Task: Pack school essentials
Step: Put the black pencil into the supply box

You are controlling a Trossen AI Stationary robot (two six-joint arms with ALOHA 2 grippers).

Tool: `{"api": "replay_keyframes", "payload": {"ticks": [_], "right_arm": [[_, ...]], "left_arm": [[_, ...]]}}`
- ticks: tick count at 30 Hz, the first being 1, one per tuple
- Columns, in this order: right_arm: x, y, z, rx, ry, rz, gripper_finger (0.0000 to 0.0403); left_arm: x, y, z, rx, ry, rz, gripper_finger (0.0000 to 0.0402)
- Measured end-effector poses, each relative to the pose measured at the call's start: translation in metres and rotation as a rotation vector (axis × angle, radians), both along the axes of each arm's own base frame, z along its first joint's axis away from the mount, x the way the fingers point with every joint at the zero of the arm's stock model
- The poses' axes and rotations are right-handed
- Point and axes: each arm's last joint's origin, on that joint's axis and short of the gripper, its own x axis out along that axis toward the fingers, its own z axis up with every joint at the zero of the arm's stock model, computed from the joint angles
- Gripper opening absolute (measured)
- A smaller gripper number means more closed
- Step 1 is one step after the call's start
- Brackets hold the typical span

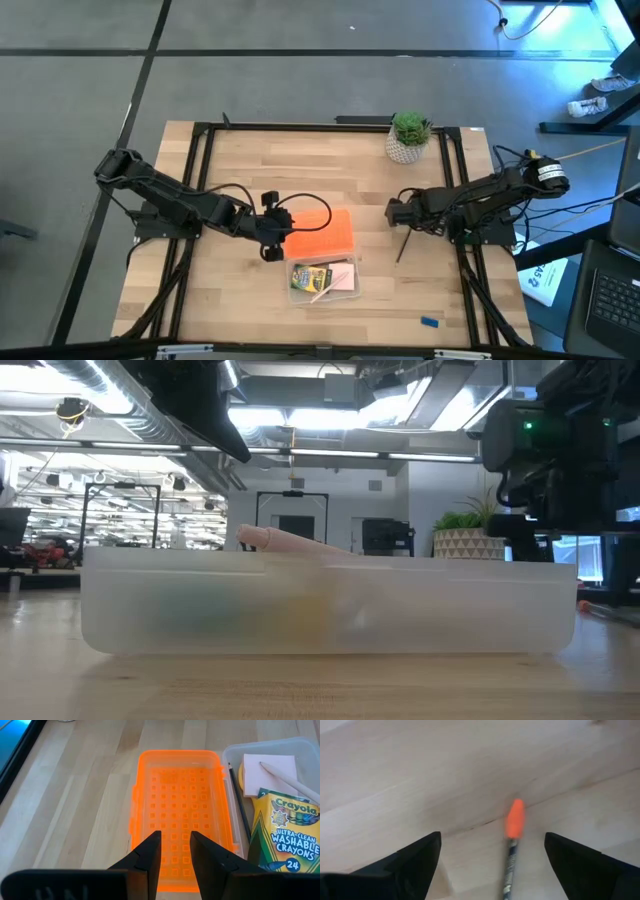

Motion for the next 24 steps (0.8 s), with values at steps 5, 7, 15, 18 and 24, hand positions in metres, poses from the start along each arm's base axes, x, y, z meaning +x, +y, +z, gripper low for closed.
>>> {"api": "replay_keyframes", "payload": {"ticks": [5, 7, 15, 18, 24], "right_arm": [[-0.0016, 0.0001, 0.0003, 0.006, 0.021, 0.006, 0.0357], [-0.0051, 0.0002, -0.0011, 0.017, 0.049, 0.006, 0.0357], [-0.0042, 0.0004, -0.0006, 0.022, 0.040, 0.004, 0.0354], [-0.0042, 0.0002, -0.0005, 0.013, 0.038, -0.005, 0.0335], [-0.0040, 0.0002, -0.0004, 0.012, 0.033, -0.021, 0.0276]], "left_arm": [[0.0001, 0.0001, 0.0000, 0.000, 0.000, 0.001, 0.0096], [0.0001, 0.0001, 0.0000, 0.000, 0.000, 0.001, 0.0096], [0.0001, 0.0001, 0.0000, -0.001, -0.001, 0.001, 0.0096], [0.0001, 0.0001, 0.0000, -0.001, -0.001, 0.001, 0.0096], [0.0001, 0.0001, 0.0000, -0.002, -0.001, 0.002, 0.0096]]}}
